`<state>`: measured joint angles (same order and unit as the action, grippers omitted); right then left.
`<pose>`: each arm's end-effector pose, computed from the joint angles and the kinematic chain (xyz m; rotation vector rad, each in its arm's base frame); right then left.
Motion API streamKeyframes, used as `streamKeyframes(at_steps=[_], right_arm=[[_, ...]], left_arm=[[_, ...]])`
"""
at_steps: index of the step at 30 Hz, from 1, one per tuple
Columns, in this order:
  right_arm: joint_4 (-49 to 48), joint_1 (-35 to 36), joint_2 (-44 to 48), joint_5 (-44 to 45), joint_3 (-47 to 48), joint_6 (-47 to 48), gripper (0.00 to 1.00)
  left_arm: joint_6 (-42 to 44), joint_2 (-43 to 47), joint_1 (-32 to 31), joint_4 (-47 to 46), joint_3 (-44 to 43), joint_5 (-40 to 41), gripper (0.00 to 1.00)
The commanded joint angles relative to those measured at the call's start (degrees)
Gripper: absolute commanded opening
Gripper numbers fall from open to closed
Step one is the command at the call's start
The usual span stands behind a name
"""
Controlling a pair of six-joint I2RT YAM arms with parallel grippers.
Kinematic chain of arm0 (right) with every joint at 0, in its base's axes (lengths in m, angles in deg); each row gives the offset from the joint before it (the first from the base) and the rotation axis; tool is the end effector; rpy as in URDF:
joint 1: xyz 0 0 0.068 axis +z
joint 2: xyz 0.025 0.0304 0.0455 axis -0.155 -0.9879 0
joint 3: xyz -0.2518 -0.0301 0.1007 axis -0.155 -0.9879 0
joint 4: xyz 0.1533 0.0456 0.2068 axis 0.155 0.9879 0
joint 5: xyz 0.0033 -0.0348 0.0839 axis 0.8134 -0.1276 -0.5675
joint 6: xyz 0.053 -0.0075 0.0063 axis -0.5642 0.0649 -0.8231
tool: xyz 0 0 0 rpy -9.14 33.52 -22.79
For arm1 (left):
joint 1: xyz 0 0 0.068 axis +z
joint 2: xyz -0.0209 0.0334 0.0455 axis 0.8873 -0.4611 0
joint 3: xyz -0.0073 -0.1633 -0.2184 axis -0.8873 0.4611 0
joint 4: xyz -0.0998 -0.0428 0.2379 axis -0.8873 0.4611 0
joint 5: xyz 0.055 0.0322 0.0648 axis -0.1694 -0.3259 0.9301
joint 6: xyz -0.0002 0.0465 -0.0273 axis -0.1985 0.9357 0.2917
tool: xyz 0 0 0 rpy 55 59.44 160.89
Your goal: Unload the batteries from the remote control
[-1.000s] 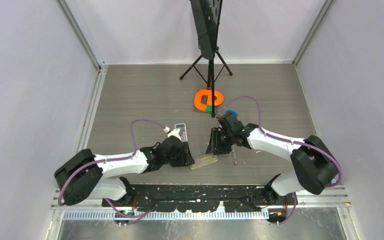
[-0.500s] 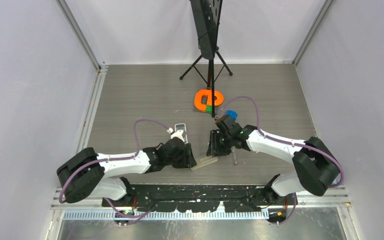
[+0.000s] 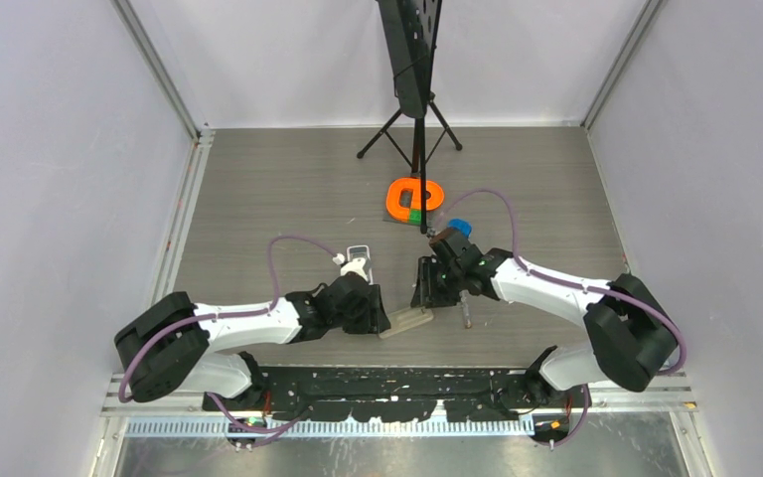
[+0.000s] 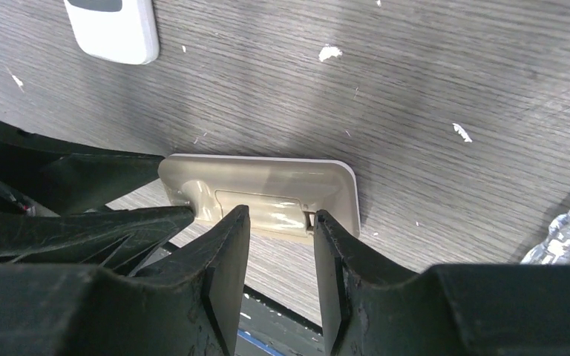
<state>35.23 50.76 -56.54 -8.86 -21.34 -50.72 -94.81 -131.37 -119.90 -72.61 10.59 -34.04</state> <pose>0.1896 0.1783 0.1828 -0.1344 2.7381 0.7018 0.1314 -0.2013 0.1524 0.0124 2.5769 -0.7865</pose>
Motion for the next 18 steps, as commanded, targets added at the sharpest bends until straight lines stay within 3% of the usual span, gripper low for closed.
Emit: streamKeyframes(at_steps=[1,18], right_arm=[[-2.7,0.9,-3.0,-0.8,-0.3,-0.7,0.42],[3.5,2.8,-1.0,5.8,1.3,1.8,0.4]], left_arm=[[0.3,-0.6,-0.2,2.3,-1.3,2.0,0.49],[0.9,0.7,-0.2,4.7,-2.1,2.6,0.49]])
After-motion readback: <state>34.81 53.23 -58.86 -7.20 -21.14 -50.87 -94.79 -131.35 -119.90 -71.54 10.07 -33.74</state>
